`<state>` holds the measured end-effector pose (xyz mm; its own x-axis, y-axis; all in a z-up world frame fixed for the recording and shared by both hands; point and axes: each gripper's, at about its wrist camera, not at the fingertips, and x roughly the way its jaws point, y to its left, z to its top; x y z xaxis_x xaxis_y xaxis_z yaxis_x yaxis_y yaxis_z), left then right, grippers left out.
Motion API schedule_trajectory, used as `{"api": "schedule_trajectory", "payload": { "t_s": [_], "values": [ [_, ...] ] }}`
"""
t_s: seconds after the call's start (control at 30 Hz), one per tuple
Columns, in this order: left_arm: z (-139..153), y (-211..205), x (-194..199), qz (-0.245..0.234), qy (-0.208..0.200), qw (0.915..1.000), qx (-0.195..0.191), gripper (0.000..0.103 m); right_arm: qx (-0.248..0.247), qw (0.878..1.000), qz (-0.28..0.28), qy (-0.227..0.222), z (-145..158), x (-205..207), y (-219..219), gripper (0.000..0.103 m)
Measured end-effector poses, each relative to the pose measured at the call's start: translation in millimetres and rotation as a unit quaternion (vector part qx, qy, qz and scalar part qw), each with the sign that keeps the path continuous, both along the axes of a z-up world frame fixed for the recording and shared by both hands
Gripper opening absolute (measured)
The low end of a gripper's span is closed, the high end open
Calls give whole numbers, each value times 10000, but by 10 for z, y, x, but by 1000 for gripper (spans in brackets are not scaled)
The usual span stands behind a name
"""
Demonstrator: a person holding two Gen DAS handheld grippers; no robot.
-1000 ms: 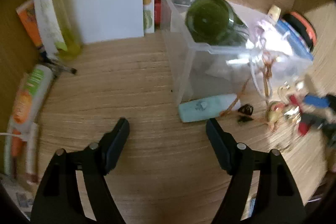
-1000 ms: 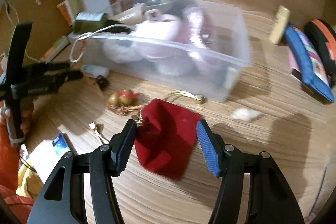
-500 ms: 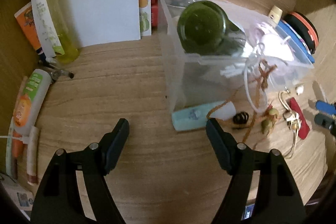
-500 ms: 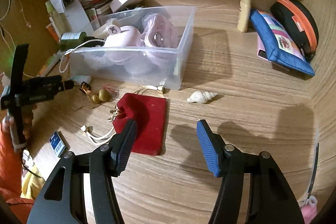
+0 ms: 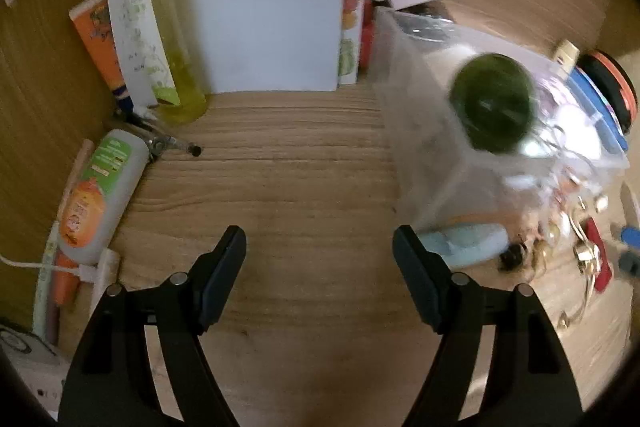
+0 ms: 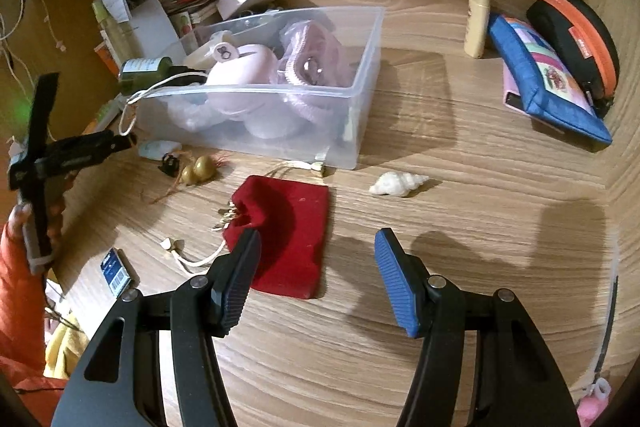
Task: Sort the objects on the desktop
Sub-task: 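Withdraw both tools toward the red velvet pouch and light blue tube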
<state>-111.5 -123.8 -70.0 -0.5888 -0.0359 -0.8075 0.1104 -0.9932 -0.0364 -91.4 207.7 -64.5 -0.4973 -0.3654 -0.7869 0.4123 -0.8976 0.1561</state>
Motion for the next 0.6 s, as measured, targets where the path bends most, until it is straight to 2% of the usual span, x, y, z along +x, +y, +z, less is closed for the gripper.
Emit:
{"api": "schedule_trajectory", "payload": {
  "t_s": [0.07, 0.17, 0.23, 0.3, 0.5, 0.6],
  "values": [
    [-30, 24, -31, -66, -74, 9999, 42, 75, 3, 10000, 48, 13, 1, 25, -26, 56],
    [-52, 128, 16, -89, -40, 9993, -354, 75, 67, 9999, 81, 45, 7, 52, -44, 56],
    [-84, 158, 83, -292, -110, 9994, -125, 77, 78, 9999, 76, 38, 8, 48, -38, 56],
    [-83, 233, 142, -411, -103, 9989, -202, 78, 53, 10000, 72, 16, 11, 23, -35, 56],
    [-25, 629, 385, -1186, -28, 9926, -265, 78, -97, 9999, 109, -67, 2, -14, -65, 56],
    [-4, 644, 392, -1305, -2, 9912, -223, 78, -55, 9999, 141, -55, -10, 5, -83, 56]
  ]
}}
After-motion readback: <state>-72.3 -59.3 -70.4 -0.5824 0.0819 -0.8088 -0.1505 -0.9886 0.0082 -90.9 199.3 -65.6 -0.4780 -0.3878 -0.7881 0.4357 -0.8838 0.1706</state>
